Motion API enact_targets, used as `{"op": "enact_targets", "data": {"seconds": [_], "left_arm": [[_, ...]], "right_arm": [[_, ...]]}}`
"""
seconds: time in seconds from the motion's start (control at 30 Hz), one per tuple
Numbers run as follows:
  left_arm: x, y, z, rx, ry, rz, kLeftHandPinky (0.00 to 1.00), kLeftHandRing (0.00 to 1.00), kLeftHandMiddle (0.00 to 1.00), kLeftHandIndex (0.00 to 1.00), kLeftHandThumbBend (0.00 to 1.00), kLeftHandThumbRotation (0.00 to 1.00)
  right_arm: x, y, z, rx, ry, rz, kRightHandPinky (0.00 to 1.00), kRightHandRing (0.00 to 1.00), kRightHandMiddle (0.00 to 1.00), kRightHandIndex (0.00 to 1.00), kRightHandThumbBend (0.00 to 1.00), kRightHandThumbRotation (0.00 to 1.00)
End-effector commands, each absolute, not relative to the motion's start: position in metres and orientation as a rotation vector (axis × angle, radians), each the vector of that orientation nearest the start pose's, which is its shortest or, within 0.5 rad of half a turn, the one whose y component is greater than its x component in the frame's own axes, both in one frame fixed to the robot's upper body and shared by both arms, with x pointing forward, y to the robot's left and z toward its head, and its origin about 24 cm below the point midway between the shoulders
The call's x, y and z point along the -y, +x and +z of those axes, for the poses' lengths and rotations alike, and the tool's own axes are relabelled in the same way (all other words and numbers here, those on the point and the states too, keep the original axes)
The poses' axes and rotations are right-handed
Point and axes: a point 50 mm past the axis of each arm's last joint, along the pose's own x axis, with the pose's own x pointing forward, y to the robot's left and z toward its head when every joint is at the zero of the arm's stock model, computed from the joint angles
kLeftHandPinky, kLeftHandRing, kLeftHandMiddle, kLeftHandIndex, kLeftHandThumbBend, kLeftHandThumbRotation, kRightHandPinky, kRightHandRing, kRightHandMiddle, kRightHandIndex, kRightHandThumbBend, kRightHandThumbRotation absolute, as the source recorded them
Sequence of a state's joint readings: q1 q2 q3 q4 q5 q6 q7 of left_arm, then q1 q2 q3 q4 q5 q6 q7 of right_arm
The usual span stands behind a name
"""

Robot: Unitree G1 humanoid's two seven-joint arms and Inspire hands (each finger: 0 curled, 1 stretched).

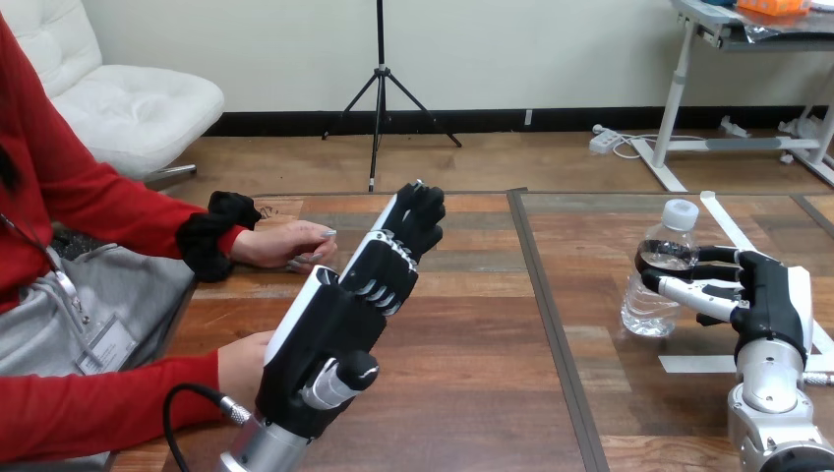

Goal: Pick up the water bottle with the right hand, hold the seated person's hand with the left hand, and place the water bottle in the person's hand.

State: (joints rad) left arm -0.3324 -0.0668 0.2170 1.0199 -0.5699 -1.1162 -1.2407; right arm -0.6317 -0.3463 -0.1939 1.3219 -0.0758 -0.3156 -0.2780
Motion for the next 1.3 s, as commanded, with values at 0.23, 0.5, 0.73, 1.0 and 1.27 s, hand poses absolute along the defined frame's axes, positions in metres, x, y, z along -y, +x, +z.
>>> {"op": "enact_targets", "data": {"seconds": [0.23,0.5,0.73,1.0,1.27], "left_arm": [[-0.134,0.256,0.019,0.655,-0.147,-0.618,0.98,1.0,1.0,1.0,1.0,0.77],[-0.135,0.257,0.02,0.655,-0.132,-0.612,0.97,1.0,1.0,1.0,1.0,0.77],[-0.134,0.258,0.021,0.65,-0.129,-0.618,0.97,1.0,1.0,1.0,1.0,0.77],[-0.134,0.259,0.021,0.647,-0.127,-0.622,0.97,1.0,1.0,1.0,1.0,0.77],[-0.133,0.26,0.021,0.638,-0.134,-0.629,0.97,1.0,1.0,1.0,1.0,0.77]], "right_arm": [[0.263,0.335,0.018,-0.216,-0.229,-0.458,0.33,0.42,0.58,0.57,0.89,0.0],[0.262,0.333,0.016,-0.212,-0.221,-0.46,0.34,0.44,0.57,0.57,0.86,0.0],[0.261,0.332,0.014,-0.209,-0.215,-0.461,0.37,0.46,0.58,0.57,0.85,0.0],[0.258,0.332,0.014,-0.194,-0.21,-0.458,0.4,0.49,0.58,0.57,0.86,0.0],[0.252,0.332,0.014,-0.159,-0.195,-0.437,0.38,0.48,0.56,0.56,0.87,0.0]]}}
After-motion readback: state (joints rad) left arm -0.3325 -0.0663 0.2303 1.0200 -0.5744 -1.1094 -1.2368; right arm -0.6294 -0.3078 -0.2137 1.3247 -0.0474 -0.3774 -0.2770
